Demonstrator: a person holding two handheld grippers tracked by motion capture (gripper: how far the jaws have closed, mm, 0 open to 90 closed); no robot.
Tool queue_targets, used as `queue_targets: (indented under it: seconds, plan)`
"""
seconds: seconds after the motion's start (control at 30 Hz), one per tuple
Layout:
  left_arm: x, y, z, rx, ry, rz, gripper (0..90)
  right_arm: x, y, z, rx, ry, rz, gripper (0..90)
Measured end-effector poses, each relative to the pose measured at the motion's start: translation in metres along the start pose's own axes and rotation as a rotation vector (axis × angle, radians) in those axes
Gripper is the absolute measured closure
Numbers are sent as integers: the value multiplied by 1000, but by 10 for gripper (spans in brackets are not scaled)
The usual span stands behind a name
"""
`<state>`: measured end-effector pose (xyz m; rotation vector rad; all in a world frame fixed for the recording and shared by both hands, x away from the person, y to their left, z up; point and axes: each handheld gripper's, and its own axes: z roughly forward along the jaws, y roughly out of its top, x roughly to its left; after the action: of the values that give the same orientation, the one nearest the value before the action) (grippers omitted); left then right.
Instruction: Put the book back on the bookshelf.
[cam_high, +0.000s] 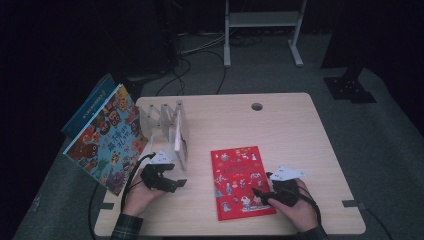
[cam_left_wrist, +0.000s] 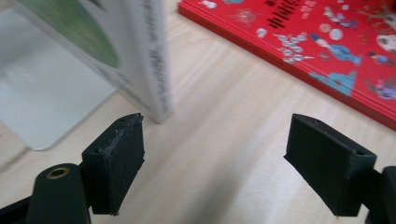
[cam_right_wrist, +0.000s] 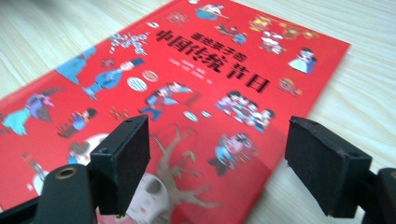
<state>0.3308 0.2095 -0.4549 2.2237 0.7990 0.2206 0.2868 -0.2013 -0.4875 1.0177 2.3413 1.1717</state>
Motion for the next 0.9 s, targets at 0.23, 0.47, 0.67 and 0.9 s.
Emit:
queue_targets:
  seconds: [0.23, 0.47, 0.67, 0.9]
  plan:
    - [-20, -3, 7, 35, -13, 28, 106, -13, -13, -13, 8, -11, 6, 214]
    - [-30, 1, 16, 43, -42, 36, 66, -24, -27, -25, 18, -7, 5, 216]
    - [-36, 4, 22, 38, -58, 39, 38, -29, -34, -29, 31, -16, -15, 217]
    - [-41, 5, 28, 29, -80, 30, 28, -27, -37, -29, 40, -10, -55, 238]
